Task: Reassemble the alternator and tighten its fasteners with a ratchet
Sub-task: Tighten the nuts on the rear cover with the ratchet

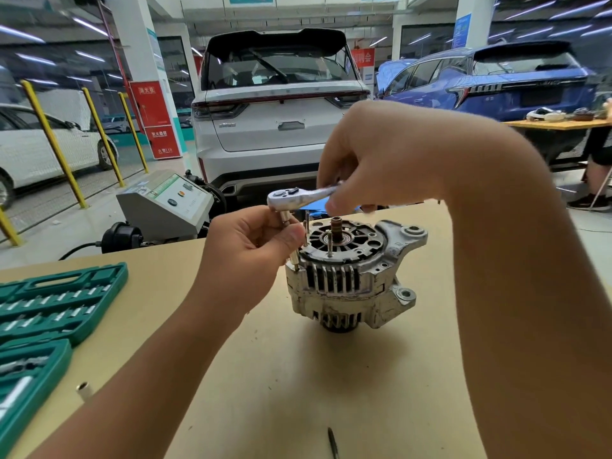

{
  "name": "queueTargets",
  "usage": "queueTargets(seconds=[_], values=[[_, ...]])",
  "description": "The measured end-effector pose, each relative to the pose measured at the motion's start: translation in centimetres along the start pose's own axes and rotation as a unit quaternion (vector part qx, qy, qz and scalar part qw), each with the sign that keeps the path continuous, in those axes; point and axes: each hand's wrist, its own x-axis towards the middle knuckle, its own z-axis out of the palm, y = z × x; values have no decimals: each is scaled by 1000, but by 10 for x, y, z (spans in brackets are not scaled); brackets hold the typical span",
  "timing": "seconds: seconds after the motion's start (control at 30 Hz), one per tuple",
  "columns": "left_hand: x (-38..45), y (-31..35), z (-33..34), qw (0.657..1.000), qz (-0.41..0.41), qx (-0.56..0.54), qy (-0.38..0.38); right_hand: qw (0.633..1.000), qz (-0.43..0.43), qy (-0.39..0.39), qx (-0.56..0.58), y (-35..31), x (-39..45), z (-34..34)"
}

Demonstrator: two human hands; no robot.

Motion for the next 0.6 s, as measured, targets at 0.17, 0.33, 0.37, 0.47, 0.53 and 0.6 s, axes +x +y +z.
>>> queueTargets(seconds=[0.17, 0.33, 0.37, 0.47, 0.53, 0.6], values=[[1, 1, -2, 1000, 5, 18, -7, 1000, 3, 9, 14, 10, -5, -7], [1, 2, 1, 1000, -13, 9, -12, 999, 15, -24, 31, 8, -4, -5], [0, 2, 2, 1000, -14, 5, -4, 996, -2, -61, 57, 5, -9, -8], [-3, 1, 3, 1000, -18, 2, 5, 998, -12, -53, 39, 6, -11, -12], [-1, 2, 1, 1000, -19, 6, -9, 999, 21, 23, -12, 6, -5, -7], [-1, 3, 0, 1000, -17, 13, -20, 997, 39, 57, -16, 3, -2, -3]])
